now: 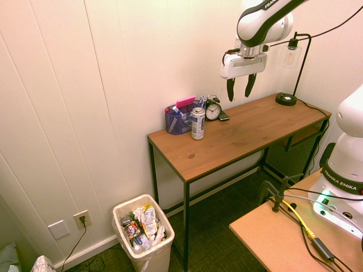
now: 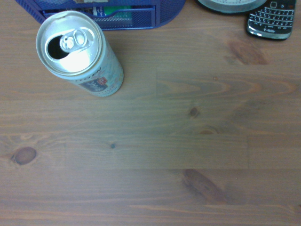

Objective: Throw the can in the trash bin

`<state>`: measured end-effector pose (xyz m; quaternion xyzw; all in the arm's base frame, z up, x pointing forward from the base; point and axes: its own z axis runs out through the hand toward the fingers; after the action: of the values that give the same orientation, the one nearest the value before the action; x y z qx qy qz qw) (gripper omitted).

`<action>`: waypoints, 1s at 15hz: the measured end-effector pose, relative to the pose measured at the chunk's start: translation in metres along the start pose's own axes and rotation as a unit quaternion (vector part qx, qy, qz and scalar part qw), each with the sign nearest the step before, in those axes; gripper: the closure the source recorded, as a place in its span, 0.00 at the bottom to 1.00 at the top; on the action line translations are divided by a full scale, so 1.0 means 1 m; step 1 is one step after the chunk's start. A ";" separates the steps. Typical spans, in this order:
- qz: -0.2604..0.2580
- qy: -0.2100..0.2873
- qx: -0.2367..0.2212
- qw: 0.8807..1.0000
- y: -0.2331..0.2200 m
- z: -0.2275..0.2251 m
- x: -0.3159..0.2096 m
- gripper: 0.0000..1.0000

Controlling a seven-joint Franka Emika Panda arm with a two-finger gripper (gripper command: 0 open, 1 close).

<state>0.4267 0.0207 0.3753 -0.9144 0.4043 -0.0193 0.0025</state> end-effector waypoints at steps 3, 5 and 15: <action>0.007 0.006 0.013 1.000 0.005 0.006 0.003 0.00; 0.000 0.011 0.021 1.000 0.006 0.023 -0.002 0.00; -0.057 0.032 0.014 0.998 -0.125 0.042 -0.008 0.00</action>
<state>0.5157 0.1102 0.3357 -0.9349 0.3508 -0.0541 0.0010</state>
